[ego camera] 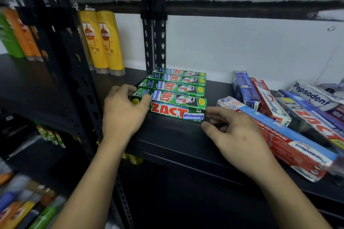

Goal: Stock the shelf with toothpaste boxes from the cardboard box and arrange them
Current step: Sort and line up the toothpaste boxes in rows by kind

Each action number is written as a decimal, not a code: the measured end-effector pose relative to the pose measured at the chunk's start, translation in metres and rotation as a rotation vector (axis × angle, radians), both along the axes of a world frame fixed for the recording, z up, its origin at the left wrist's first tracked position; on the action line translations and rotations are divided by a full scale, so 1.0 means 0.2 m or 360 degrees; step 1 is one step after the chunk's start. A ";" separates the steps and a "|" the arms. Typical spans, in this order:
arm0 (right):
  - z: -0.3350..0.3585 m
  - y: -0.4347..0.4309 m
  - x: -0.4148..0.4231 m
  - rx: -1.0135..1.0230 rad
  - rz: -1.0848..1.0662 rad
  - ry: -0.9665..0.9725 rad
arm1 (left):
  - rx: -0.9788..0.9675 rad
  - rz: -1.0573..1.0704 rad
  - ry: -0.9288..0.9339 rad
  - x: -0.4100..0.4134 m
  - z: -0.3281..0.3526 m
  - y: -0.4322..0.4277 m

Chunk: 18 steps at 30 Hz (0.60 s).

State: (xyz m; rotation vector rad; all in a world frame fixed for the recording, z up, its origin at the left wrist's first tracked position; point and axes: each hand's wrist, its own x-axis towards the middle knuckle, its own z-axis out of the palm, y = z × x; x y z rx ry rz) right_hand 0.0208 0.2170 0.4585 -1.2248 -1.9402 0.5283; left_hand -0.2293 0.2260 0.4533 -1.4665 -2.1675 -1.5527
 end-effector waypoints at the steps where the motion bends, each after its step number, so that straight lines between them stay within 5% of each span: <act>1: 0.00 0.00 0.00 0.0005 0.0011 -0.0036 | 0.0007 0.0004 -0.0006 0.00 0.00 0.00; 18: 0.02 -0.01 0.01 -0.0054 0.0016 -0.0218 | 0.0009 0.0016 0.0064 0.00 -0.01 0.00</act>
